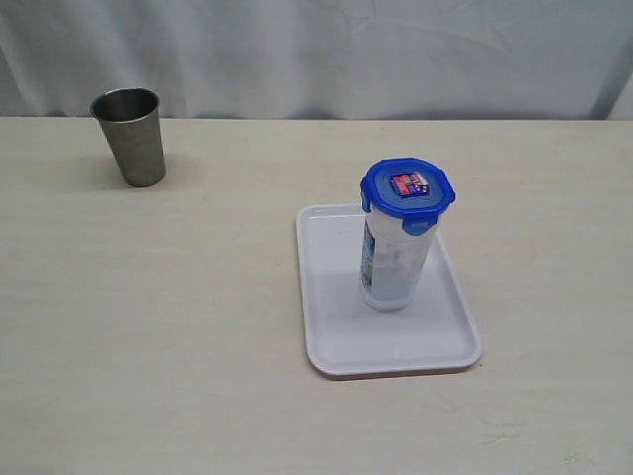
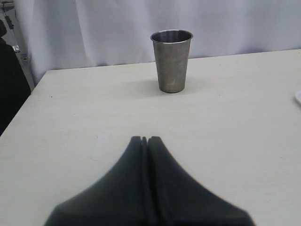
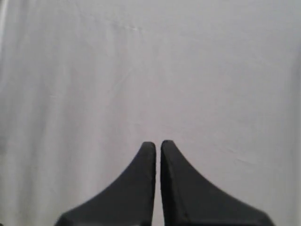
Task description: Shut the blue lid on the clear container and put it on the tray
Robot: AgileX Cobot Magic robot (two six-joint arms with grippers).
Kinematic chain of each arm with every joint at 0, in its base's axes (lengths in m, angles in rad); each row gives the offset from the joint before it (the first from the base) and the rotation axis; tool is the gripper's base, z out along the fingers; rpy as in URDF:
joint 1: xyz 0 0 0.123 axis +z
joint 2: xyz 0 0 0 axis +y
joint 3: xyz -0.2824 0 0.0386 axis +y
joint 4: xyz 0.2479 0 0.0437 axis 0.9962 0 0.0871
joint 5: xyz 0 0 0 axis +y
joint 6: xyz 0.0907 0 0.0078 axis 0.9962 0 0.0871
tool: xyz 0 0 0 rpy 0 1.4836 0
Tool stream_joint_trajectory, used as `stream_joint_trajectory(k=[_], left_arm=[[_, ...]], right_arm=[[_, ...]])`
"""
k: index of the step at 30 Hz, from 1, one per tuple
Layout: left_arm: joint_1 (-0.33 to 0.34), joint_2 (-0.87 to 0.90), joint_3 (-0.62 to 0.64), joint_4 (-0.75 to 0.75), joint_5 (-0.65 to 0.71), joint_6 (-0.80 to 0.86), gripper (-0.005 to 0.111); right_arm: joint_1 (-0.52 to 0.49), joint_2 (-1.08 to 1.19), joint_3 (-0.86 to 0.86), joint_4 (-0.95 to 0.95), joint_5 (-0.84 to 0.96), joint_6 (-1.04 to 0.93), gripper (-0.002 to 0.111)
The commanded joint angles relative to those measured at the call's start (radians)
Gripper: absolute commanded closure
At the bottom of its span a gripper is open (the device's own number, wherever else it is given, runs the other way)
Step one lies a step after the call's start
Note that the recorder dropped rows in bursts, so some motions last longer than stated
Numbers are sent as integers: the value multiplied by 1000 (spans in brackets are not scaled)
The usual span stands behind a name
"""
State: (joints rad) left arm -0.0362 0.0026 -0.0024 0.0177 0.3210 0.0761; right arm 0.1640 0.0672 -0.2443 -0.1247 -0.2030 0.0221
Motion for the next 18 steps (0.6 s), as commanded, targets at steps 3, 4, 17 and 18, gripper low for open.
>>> stream_joint_trajectory(k=[3,4,17,18], left_arm=[[1,-3,2,0,-1,3,107],[1,-3,2,0,-1,3,107],[1,-3,2,0,-1,3,107],[1,-3,2,0,-1,3,107]], right_arm=[[-162,-5,79,5,3,9,104],[-180,-5,93,5,14,9,104],[-196,-21,244,-33,81,15,104],[-196,-31,244,-30,139,17,104]])
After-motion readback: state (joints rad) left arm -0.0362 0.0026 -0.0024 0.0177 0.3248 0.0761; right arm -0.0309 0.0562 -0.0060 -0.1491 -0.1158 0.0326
